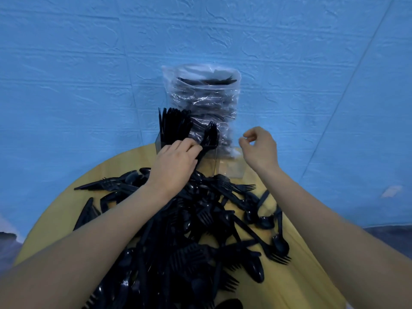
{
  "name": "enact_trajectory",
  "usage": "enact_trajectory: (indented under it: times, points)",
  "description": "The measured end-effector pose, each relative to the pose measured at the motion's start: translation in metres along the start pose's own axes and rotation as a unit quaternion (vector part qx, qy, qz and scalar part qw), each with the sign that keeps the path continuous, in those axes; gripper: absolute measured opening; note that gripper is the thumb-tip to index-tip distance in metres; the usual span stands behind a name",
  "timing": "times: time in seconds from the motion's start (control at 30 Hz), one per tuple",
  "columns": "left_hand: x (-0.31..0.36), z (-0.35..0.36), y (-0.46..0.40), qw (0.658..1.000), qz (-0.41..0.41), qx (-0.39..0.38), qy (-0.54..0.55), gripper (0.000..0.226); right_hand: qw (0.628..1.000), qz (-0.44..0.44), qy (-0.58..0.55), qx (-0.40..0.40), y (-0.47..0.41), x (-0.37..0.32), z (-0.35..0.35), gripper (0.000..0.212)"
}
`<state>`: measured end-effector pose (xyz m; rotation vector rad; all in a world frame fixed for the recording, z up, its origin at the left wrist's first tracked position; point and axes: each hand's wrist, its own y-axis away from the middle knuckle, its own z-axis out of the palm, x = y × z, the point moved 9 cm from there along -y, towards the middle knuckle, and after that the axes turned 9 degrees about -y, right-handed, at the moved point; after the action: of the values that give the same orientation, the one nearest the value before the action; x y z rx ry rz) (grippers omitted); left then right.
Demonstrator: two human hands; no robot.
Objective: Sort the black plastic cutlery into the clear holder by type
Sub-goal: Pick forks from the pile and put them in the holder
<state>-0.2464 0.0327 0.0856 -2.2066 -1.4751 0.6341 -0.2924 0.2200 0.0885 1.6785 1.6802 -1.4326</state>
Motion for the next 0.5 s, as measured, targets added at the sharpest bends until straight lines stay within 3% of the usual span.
enact_trajectory:
  times: [0.27, 0.4, 0.5]
  points:
    - [0.035, -0.01, 0.043, 0.991, -0.024, -0.082, 0.104, 0.026, 0.996, 0.056, 0.02, -0.073, 0.095, 0.045, -0.033, 0.007]
    - [0.04, -0.01, 0.069, 0.979, -0.02, -0.144, 0.141, 0.019, 0.992, 0.028, 0.036, -0.119, 0.135, 0.041, -0.035, 0.006]
    - [0.043, -0.003, 0.083, 0.968, 0.002, -0.207, 0.146, 0.029, 0.986, -0.021, 0.076, -0.146, 0.161, 0.036, -0.031, 0.017]
